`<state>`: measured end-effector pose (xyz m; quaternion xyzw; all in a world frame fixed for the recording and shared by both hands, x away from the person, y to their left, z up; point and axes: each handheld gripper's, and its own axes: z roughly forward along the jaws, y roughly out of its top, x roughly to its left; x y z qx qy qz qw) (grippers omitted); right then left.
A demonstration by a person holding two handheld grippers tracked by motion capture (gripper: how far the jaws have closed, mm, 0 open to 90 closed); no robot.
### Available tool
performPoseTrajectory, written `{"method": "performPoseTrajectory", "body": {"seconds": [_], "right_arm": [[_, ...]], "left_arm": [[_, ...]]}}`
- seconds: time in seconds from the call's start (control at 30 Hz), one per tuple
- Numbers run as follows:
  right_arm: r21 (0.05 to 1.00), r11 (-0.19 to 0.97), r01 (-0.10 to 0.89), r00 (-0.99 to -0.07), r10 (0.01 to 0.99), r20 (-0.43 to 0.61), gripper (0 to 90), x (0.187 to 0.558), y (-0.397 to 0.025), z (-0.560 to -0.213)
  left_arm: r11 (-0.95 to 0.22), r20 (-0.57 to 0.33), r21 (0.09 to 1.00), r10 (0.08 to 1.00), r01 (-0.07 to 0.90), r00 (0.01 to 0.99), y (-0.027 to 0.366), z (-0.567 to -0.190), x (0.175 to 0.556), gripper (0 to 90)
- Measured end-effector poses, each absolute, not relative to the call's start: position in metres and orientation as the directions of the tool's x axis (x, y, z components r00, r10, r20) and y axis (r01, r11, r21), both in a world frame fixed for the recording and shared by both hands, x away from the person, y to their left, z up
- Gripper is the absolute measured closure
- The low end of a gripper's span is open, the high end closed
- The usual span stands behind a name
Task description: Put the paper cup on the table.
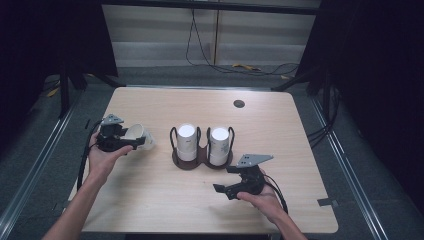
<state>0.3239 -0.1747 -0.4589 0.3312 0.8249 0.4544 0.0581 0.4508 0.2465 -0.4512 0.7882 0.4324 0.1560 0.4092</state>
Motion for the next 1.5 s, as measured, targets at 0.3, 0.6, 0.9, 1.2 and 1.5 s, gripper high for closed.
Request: {"method": "performPoseTrajectory", "body": {"seconds": [0.3, 0.6, 0.9, 1.2, 1.5], "right_arm": [[0.786, 0.376, 0.491, -0.779, 0.594, 0.202, 17.2, 0.323, -0.174, -0.460], [0.785, 0.377, 0.492, -0.780, 0.592, 0.204, 17.3, 0.323, -0.173, -0.460], [0.783, 0.375, 0.496, -0.777, 0.595, 0.207, 17.5, 0.323, -0.174, -0.460], [0.784, 0.377, 0.493, -0.778, 0.594, 0.204, 17.5, 0.324, -0.173, -0.459], [0.784, 0.377, 0.493, -0.778, 0.595, 0.203, 17.5, 0.324, -0.173, -0.459]], "left_arm": [[-0.317, -0.105, 0.760, 0.802, 0.568, 0.588, 0.237, -0.460, 0.456, 23.3], [-0.278, -0.150, 0.773, 0.793, 0.570, 0.591, 0.234, -0.464, 0.458, 20.4], [-0.282, -0.173, 0.770, 0.771, 0.572, 0.613, 0.228, -0.466, 0.459, 17.6], [-0.295, -0.161, 0.772, 0.767, 0.563, 0.621, 0.228, -0.466, 0.452, 17.0], [-0.301, -0.169, 0.753, 0.772, 0.585, 0.613, 0.233, -0.476, 0.451, 15.9]]}}
